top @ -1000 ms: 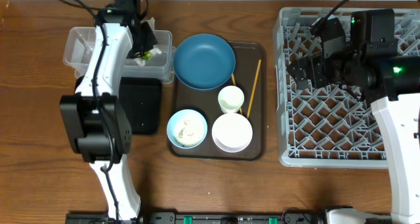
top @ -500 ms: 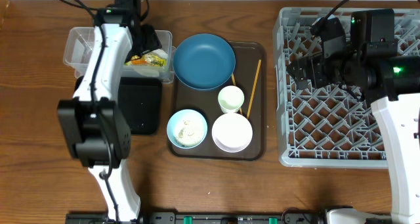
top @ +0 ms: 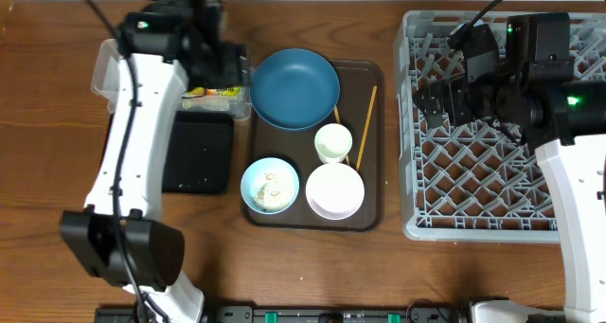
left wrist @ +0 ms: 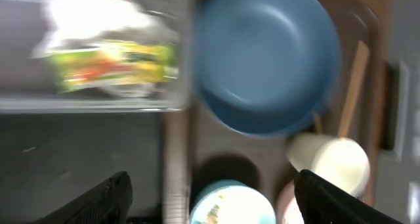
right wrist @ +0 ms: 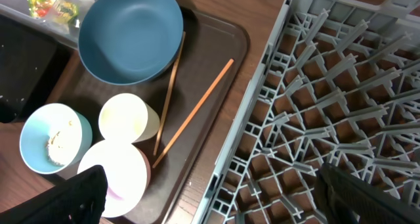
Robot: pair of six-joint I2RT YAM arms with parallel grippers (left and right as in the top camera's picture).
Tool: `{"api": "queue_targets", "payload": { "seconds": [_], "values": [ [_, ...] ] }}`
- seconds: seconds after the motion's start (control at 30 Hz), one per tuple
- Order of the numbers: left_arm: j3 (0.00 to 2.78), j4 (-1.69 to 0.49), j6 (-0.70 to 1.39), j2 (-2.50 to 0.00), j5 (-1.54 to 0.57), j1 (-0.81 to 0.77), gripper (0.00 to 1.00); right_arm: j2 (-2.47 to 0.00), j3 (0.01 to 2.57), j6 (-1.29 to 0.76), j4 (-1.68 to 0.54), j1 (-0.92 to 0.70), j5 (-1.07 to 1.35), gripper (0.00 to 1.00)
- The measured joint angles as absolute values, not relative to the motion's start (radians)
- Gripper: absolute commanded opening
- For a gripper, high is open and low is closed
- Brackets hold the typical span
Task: Sort waste into correct bins and load items into the dishwasher rack
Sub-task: 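Move the left gripper to the white cup and grasp it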
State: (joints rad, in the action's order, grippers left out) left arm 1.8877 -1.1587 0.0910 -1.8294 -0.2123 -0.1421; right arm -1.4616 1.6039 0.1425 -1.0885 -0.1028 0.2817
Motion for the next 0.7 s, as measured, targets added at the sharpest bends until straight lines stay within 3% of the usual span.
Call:
{"api": "queue_targets", "payload": {
  "seconds": [0.33,0.7],
  "values": [
    [1.794,-1.128,-0.028,-1.936,-0.348,-0.337,0.81,-1.462,1.604,0.142,-1.088,-0.103,0.284,0.99],
    [1.776,-1.096,0.023,-2.077,-0.247,-0.479,0.67,-1.462,1.604,0.142,-1.089,-0.103,0.284,0.99]
  ]
}}
